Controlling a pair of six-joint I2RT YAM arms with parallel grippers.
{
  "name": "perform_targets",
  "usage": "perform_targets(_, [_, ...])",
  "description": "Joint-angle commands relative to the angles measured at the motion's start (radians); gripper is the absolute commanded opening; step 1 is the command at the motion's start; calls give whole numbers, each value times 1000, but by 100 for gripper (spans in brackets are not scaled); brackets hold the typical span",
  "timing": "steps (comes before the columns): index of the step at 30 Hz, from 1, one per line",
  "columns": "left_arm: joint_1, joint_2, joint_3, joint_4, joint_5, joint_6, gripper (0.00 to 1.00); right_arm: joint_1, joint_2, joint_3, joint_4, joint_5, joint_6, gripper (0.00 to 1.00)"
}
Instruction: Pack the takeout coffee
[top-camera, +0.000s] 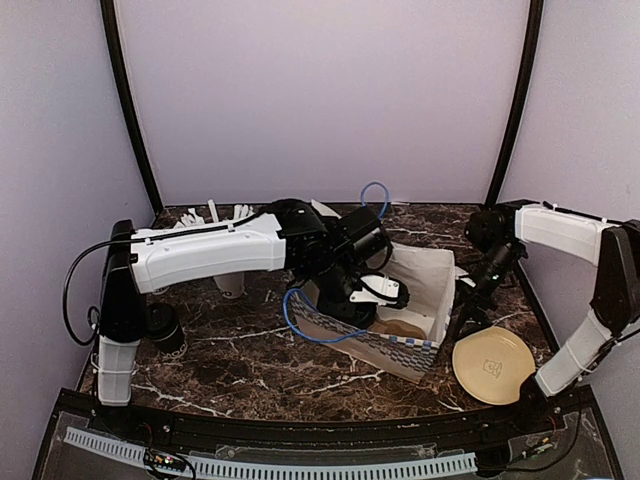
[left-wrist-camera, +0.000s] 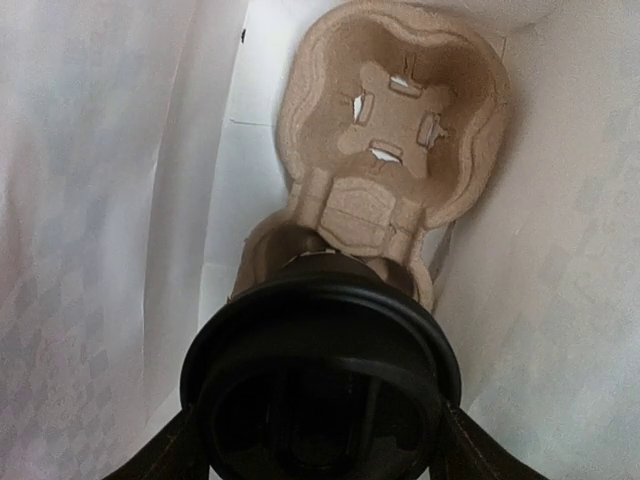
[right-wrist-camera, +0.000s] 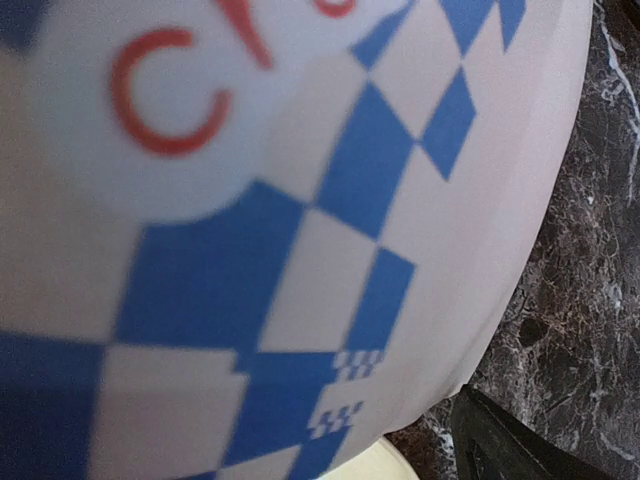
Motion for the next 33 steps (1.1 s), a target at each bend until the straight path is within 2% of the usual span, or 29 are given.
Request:
perform_targets(1, [39,99,52,-134,230,-30,35,-18,18,29,-104,-52,-112,99])
perform_targets(11, [74,102,57,-157,334,-100,32,-27,12,1,-112,-92,-154,98])
perform_targets(20, [93,102,-86,-66,289,-97,28,-32,9,-19,-95,-111,-140,98])
perform_targets(25, [96,110,-102,-23,284,-88,27,-33,-7,-27,-85,-109,-126,98])
perform_targets(28, [95,109,-62,-62,268,-93,32,-33,-14,-20,-95,-117,-120,98])
perform_targets(33, [94,55,-8,-107,225,-126,52,-33,-28,45,-141,-152,-115,99])
